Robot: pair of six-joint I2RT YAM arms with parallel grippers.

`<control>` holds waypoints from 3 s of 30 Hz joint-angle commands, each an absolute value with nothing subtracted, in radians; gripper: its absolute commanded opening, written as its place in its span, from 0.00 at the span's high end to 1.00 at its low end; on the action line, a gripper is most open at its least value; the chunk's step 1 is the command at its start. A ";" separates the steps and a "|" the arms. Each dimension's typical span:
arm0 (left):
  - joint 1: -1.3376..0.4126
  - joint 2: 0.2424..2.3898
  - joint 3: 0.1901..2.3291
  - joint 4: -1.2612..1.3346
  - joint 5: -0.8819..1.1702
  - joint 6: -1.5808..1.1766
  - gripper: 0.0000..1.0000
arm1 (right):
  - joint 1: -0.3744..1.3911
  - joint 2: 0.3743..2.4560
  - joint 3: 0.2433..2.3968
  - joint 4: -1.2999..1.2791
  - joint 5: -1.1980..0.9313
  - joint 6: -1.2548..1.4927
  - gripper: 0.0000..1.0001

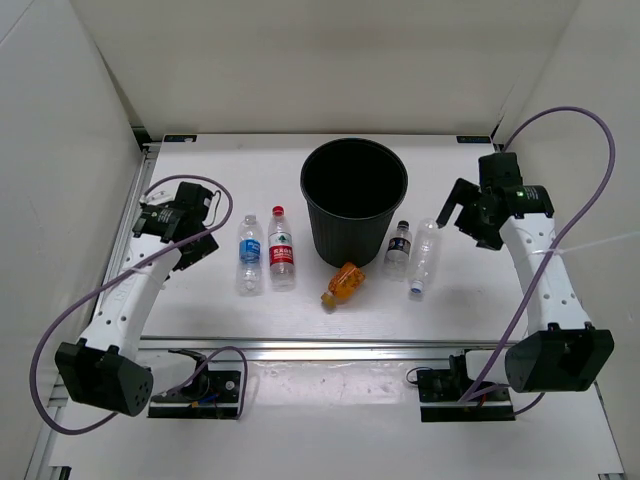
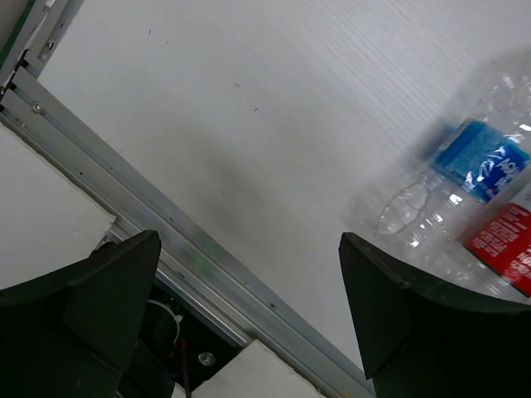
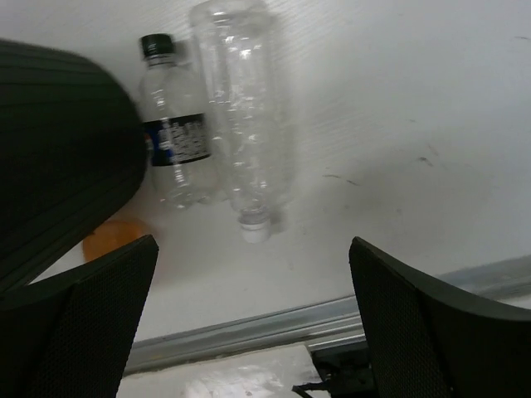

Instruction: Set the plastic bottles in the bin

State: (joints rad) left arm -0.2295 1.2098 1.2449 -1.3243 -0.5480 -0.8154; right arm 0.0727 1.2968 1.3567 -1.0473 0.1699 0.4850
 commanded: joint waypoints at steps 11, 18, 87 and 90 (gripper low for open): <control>-0.233 1.117 1.115 -1.195 -0.377 -0.672 0.00 | 0.014 1.546 1.250 -0.778 -0.281 0.400 0.00; -0.233 1.088 1.106 -1.204 -0.408 -0.672 0.00 | 0.014 1.744 1.322 -0.778 -0.279 0.400 0.00; -0.255 1.580 1.256 -0.898 -0.135 -0.664 0.00 | 0.465 1.677 2.303 -1.088 0.018 0.393 0.00; -0.264 1.615 1.243 -0.874 -0.100 -0.664 0.00 | 0.465 1.625 2.231 -1.088 0.018 0.393 0.00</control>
State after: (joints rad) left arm -0.2520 1.6020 1.2480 -0.9268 -0.1532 -0.6777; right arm 0.4767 1.7237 2.2528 -1.0996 -0.0086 0.4145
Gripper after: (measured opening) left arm 1.000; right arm 0.998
